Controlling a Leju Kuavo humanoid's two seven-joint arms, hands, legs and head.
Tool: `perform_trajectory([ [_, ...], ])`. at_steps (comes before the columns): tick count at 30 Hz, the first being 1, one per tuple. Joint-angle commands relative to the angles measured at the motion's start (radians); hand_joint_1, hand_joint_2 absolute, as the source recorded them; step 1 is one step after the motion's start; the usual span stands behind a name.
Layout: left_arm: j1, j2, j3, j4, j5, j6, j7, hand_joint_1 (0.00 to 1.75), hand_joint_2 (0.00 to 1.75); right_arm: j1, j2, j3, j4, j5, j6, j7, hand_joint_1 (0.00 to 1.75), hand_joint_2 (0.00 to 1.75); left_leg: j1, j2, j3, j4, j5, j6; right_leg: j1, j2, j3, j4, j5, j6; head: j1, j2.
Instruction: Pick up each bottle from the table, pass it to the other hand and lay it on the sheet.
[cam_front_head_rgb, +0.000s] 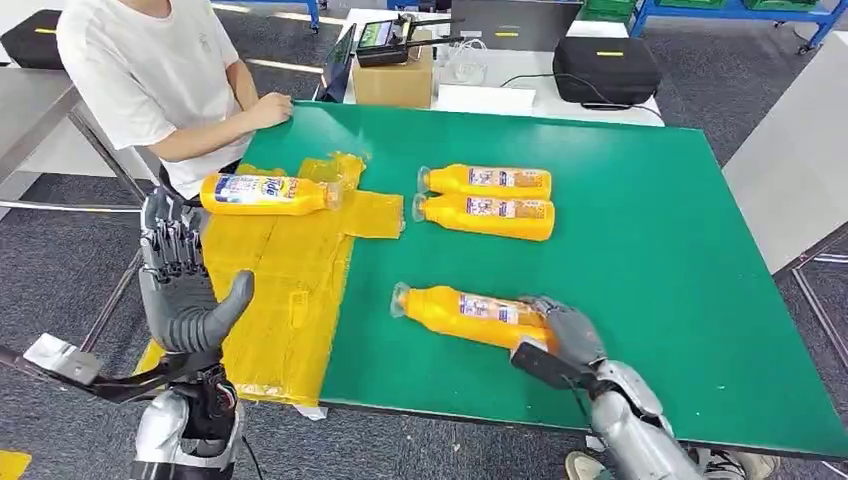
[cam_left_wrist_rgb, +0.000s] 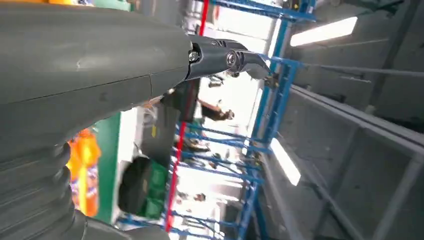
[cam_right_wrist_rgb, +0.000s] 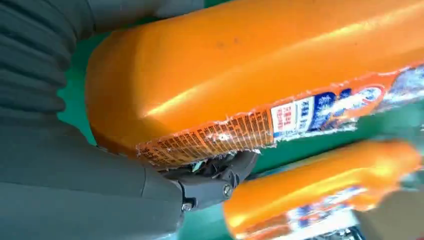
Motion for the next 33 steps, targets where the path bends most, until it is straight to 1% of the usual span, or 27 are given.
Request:
perform_trajectory([
  [1,-0.009,0.028,-0.057,0.084,-0.112,0.106,0.029,0.0,1.75,0.134,0.102,-0.135,-0.267,-0.108,-0.024,-0.06,1.75,1.75,0.0,-0.002,-0.001,-0.003,0.0,0.003,0.001,-0.002,0.0,-0.002,0.0,-0.005,-0.001,0.0],
  [2,-0.002,0.027,-0.074,0.11,-0.098,0.09,0.06,0.0,1.75,0.165,0.131,-0.153,-0.354,-0.139,-0.03,-0.066,1.75,1.75,0.0,-0.003,-0.002,-0.002,0.001,0.003,0.001,-0.002,-0.002,-0.002,0.0,-0.004,0.0,0.0],
  [4,0.02,0.031,-0.114,0.152,-0.103,0.068,0.08,0.0,1.75,0.207,0.175,-0.173,-0.472,-0.185,-0.057,-0.068,1.75,1.75,-0.001,-0.003,-0.004,-0.001,0.0,0.002,0.0,-0.003,-0.003,-0.001,0.0,-0.003,0.0,0.0],
  [5,0.03,0.052,-0.151,0.175,-0.142,0.046,0.104,0.0,1.75,0.222,0.193,-0.185,-0.507,-0.213,-0.068,-0.073,1.75,1.75,-0.001,-0.005,-0.005,-0.002,0.001,0.003,0.0,-0.006,-0.003,-0.001,-0.001,-0.004,0.001,0.0],
  [6,0.04,0.081,-0.192,0.205,-0.222,0.024,0.131,0.0,1.75,0.233,0.21,-0.197,-0.536,-0.252,-0.068,-0.082,1.75,1.75,-0.001,-0.002,-0.004,-0.003,0.0,0.002,0.0,-0.003,-0.003,-0.001,-0.001,-0.004,0.0,0.0],
  [7,0.057,0.095,-0.217,0.243,-0.306,0.031,0.116,0.0,1.75,0.245,0.238,-0.223,-0.567,-0.315,-0.062,-0.093,1.75,1.75,-0.001,-0.003,-0.004,-0.004,0.0,0.002,0.0,-0.003,-0.003,-0.002,-0.001,-0.005,0.0,0.0],
  [8,0.074,0.096,-0.228,0.266,-0.321,0.019,0.112,0.0,1.75,0.253,0.253,-0.234,-0.587,-0.339,-0.061,-0.094,1.75,1.75,-0.001,-0.002,-0.002,-0.006,0.0,0.003,0.001,-0.001,-0.002,-0.003,-0.001,-0.007,0.0,0.0],
  [9,0.092,0.098,-0.235,0.283,-0.307,-0.017,0.114,0.0,1.75,0.26,0.267,-0.244,-0.602,-0.366,-0.061,-0.102,1.75,1.75,-0.002,-0.004,-0.004,-0.003,0.0,0.002,-0.001,-0.004,-0.004,-0.001,-0.001,-0.004,0.0,0.0],
  [10,0.113,0.093,-0.236,0.29,-0.302,-0.028,0.102,0.0,1.75,0.266,0.279,-0.25,-0.615,-0.392,-0.056,-0.105,1.75,1.75,-0.002,-0.004,-0.003,-0.005,0.001,0.002,-0.001,-0.004,-0.003,-0.003,-0.001,-0.006,0.0,0.0],
  [11,0.127,0.084,-0.229,0.286,-0.282,-0.042,0.088,0.0,1.75,0.27,0.285,-0.251,-0.622,-0.415,-0.043,-0.108,1.75,1.75,-0.001,-0.003,-0.006,-0.003,0.0,0.002,-0.001,-0.004,-0.005,-0.001,-0.001,-0.003,0.0,0.0],
  [12,0.136,0.079,-0.224,0.278,-0.25,-0.066,0.08,0.0,1.75,0.273,0.289,-0.247,-0.624,-0.422,-0.044,-0.114,1.75,1.75,-0.002,-0.003,-0.005,-0.004,0.0,0.003,-0.001,-0.003,-0.005,-0.002,-0.001,-0.004,0.0,0.0],
  [15,0.141,0.076,-0.223,0.243,-0.178,-0.137,0.069,0.0,1.75,0.261,0.304,-0.219,-0.597,-0.443,-0.022,-0.129,1.75,1.75,-0.001,-0.002,-0.009,-0.002,0.0,0.002,-0.001,-0.003,-0.009,-0.001,-0.001,-0.003,0.0,0.0],
  [16,0.139,0.078,-0.227,0.239,-0.163,-0.158,0.073,0.0,1.75,0.255,0.312,-0.208,-0.585,-0.447,-0.015,-0.132,1.75,1.75,-0.001,-0.002,-0.009,-0.003,0.0,0.003,0.0,-0.003,-0.008,-0.002,-0.001,-0.004,0.0,0.0],
  [18,0.133,0.08,-0.232,0.235,-0.152,-0.178,0.078,0.0,1.75,0.242,0.319,-0.189,-0.563,-0.449,-0.009,-0.136,1.75,1.75,-0.001,-0.003,-0.01,-0.003,0.0,0.002,0.0,-0.003,-0.009,-0.002,-0.001,-0.005,0.0,0.0],
  [20,0.128,0.081,-0.244,0.235,-0.142,-0.203,0.071,0.0,1.75,0.223,0.322,-0.152,-0.528,-0.448,0.019,-0.132,1.75,1.75,0.0,-0.002,-0.01,-0.002,0.0,0.002,0.001,-0.002,-0.01,-0.002,0.0,-0.004,0.0,0.0],
  [21,0.122,0.083,-0.253,0.234,-0.137,-0.222,0.055,0.0,1.75,0.205,0.309,-0.108,-0.498,-0.423,0.055,-0.121,1.75,1.75,-0.001,-0.002,-0.011,-0.002,0.0,0.002,0.0,-0.002,-0.01,-0.001,0.0,-0.003,0.0,0.0],
  [23,0.117,0.08,-0.256,0.236,-0.136,-0.226,0.054,0.0,1.75,0.202,0.317,-0.089,-0.481,-0.405,0.048,-0.124,1.75,1.75,0.0,-0.001,-0.01,-0.002,0.0,0.002,0.0,-0.001,-0.01,-0.002,0.0,-0.004,0.0,0.0],
  [25,0.106,0.064,-0.244,0.243,-0.1,-0.238,0.058,0.0,1.75,0.189,0.32,-0.032,-0.433,-0.365,0.048,-0.128,1.75,1.75,0.0,-0.001,-0.009,-0.003,0.0,0.003,0.001,-0.001,-0.009,-0.002,0.0,-0.004,0.0,0.0],
  [26,0.103,0.063,-0.244,0.244,-0.098,-0.238,0.06,0.0,1.75,0.191,0.325,-0.027,-0.43,-0.36,0.042,-0.128,1.75,1.75,0.0,-0.001,-0.008,-0.004,0.0,0.003,0.001,0.0,-0.007,-0.004,0.001,-0.006,0.0,0.0],
  [27,0.098,0.049,-0.23,0.248,-0.076,-0.234,0.067,0.0,1.75,0.188,0.322,0.01,-0.415,-0.318,0.026,-0.136,1.75,1.75,0.0,-0.002,-0.008,-0.004,0.0,0.003,0.001,-0.002,-0.007,-0.003,0.0,-0.005,0.0,0.0],
  [28,0.092,0.037,-0.217,0.246,-0.062,-0.225,0.07,0.0,1.75,0.194,0.329,0.044,-0.407,-0.29,0.021,-0.144,1.75,1.75,0.0,-0.002,-0.01,-0.002,0.0,0.002,0.0,-0.002,-0.009,-0.002,0.0,-0.003,0.0,0.0],
  [29,0.087,0.025,-0.206,0.246,-0.05,-0.215,0.075,0.0,1.75,0.199,0.333,0.069,-0.404,-0.274,0.015,-0.151,1.75,1.75,0.0,-0.002,-0.009,-0.003,0.0,0.003,0.001,-0.002,-0.008,-0.003,0.0,-0.004,0.0,0.0],
  [30,0.085,0.002,-0.181,0.245,-0.027,-0.191,0.077,0.0,1.75,0.2,0.33,0.105,-0.404,-0.244,0.01,-0.168,1.75,1.75,0.0,-0.003,-0.01,-0.002,0.0,0.002,0.001,-0.003,-0.009,-0.002,0.0,-0.003,0.0,0.0],
  [33,0.067,-0.012,-0.173,0.235,-0.016,-0.157,0.091,0.0,1.75,0.212,0.333,0.164,-0.402,-0.222,-0.02,-0.171,1.75,1.75,0.0,-0.003,-0.009,-0.003,0.0,0.003,0.001,-0.002,-0.008,-0.003,0.0,-0.005,0.0,0.0],
])
